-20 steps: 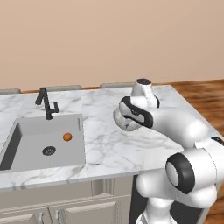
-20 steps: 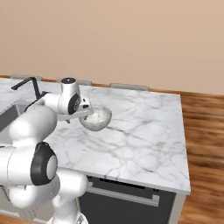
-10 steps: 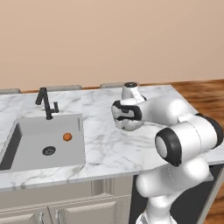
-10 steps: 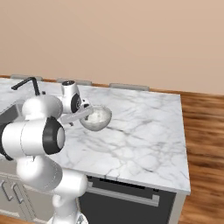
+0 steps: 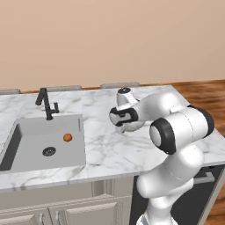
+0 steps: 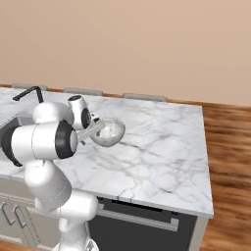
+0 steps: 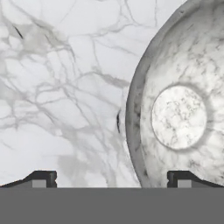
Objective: Clear the mugs and bowl far away from the sink.
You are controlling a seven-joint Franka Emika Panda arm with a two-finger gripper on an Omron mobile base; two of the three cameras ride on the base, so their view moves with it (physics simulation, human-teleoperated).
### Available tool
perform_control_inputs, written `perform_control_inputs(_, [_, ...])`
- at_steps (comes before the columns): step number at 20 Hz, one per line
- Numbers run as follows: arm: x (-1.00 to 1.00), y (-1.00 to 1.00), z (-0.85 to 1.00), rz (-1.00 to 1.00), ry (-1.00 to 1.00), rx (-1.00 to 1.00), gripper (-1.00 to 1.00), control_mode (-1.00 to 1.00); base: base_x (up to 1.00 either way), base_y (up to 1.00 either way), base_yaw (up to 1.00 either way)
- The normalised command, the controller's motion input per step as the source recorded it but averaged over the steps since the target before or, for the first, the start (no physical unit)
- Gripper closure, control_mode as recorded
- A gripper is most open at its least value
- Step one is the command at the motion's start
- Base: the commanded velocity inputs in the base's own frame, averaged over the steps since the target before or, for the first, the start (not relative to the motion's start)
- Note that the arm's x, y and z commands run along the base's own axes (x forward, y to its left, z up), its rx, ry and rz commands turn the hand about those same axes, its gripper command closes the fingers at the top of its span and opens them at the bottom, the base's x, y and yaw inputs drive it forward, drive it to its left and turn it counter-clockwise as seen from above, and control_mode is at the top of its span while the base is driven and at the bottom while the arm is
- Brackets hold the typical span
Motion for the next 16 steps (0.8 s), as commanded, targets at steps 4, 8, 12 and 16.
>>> perform_control_inputs(4, [0.25,0.0,-0.23,0.1,0.0,-0.08,-1.0,-1.0,0.0,0.0,0.0])
perform_control_inputs(8, [0.19,0.0,0.0,0.08,-0.01,-0.1,-1.0,-1.0,0.0,0.0,0.0])
perform_control_inputs(12, [0.12,0.0,0.0,0.07,-0.01,-0.1,-1.0,-1.0,0.0,0.0,0.0])
perform_control_inputs(16, [0.19,0.0,-0.05,0.07,0.0,-0.08,-1.0,-1.0,0.0,0.0,0.0])
